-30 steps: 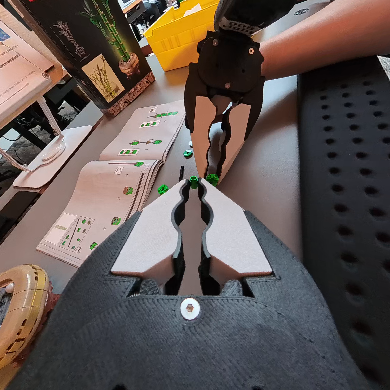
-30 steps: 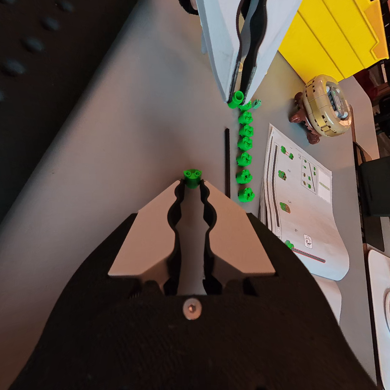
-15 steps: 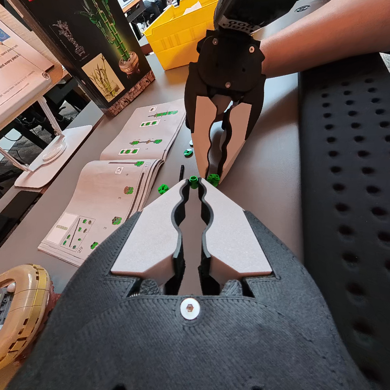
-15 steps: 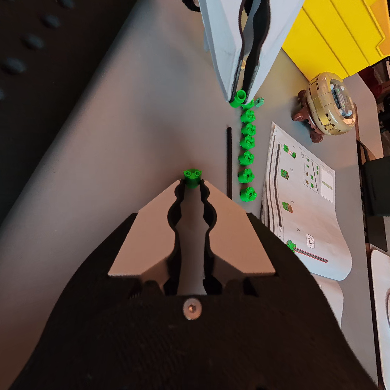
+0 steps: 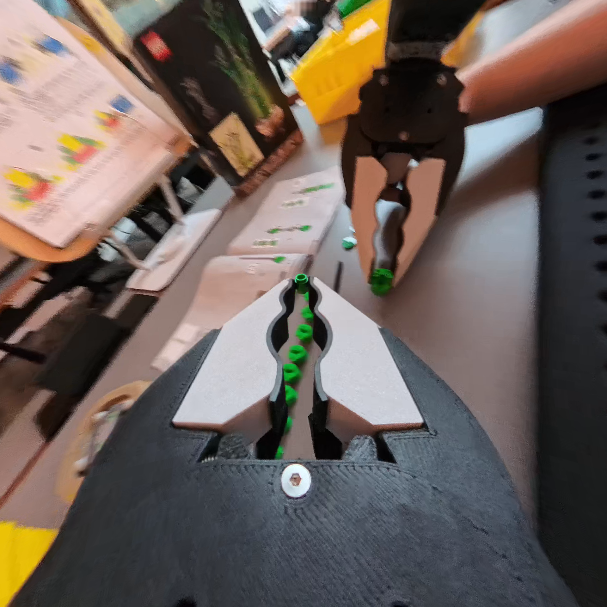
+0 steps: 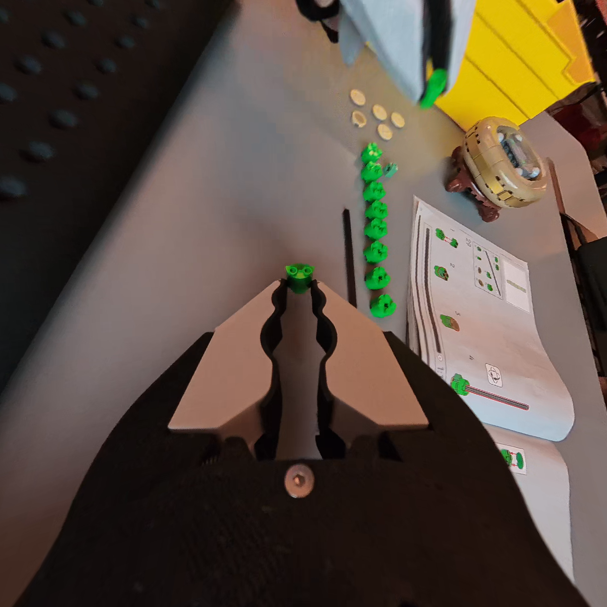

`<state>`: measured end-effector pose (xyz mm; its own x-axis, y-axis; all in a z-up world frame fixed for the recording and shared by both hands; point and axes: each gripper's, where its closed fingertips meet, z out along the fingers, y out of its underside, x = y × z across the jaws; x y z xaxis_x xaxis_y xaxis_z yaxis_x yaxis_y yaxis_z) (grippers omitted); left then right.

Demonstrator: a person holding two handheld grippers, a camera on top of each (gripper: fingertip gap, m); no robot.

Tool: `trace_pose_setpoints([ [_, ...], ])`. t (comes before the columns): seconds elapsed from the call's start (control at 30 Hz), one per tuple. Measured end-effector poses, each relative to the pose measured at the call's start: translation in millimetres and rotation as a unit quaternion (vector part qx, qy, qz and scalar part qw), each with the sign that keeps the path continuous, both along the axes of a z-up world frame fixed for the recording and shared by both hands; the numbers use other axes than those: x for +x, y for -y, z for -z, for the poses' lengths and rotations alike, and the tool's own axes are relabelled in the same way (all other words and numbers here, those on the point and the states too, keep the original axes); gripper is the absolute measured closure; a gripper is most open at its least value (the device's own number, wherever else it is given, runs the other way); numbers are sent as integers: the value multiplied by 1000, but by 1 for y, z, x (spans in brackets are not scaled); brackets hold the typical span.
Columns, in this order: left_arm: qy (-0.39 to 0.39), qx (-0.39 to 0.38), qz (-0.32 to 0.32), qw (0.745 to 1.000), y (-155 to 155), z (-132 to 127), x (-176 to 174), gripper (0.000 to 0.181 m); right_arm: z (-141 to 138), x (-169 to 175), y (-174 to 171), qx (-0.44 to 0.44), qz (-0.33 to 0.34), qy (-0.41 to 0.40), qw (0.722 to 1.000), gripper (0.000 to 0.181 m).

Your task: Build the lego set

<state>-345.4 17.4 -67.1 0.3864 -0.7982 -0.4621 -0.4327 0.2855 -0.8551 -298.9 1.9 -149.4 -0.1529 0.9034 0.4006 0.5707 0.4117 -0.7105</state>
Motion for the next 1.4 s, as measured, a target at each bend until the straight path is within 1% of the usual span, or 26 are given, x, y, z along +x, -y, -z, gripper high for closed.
trace_pose_setpoints([
  [0.07,54,14,-25,998,-7,-22,-17,175,-9,-1,-6,-14,6,-18,1000,168],
  [0.1,74,10,-32,997,-10,-29,-24,175,-13,-3,-11,-22,10,-24,999,168],
  [0.17,95,5,-49,994,-16,-33,-36,175,-22,-8,-19,-61,10,-25,998,168],
  [0.23,109,26,-83,990,-25,-38,-47,175,-35,-17,-27,-95,8,-26,995,168],
  [0.27,120,42,-101,987,-28,-44,-53,175,-42,-22,-33,-92,6,-29,995,168],
  [0.33,141,59,-122,981,-32,-51,-61,176,-49,-26,-43,-83,-4,0,997,168],
  [0.4,147,67,-136,977,-35,-53,-65,175,-52,-23,-64,-77,20,30,996,167],
  [0.43,146,69,-141,977,-36,-52,-66,175,-52,-21,-70,-100,30,39,994,167],
  [0.5,141,67,-141,978,-37,-49,-64,176,-56,-21,-69,-171,25,22,985,168],
  [0.53,139,65,-142,978,-38,-48,-64,176,-55,-19,-67,-189,18,15,982,168],
  [0.63,144,60,-146,977,-40,-49,-66,175,-43,-8,-72,-151,17,11,988,168],
  [0.73,167,53,-145,974,-39,-54,-71,176,-38,-5,-67,-172,14,10,985,168],
  [0.83,177,52,-146,972,-39,-57,-73,176,-37,-5,-66,-170,14,11,985,167],
  [1.07,167,65,-148,973,-37,-55,-68,176,-37,-8,-62,-168,7,11,986,167],
  [1.27,169,57,-154,972,-40,-52,-70,176,-39,-9,-49,-203,-11,-15,979,168],
  [1.4,174,55,-152,971,-40,-54,-70,175,-53,-4,-34,-191,-18,-15,981,168],
])
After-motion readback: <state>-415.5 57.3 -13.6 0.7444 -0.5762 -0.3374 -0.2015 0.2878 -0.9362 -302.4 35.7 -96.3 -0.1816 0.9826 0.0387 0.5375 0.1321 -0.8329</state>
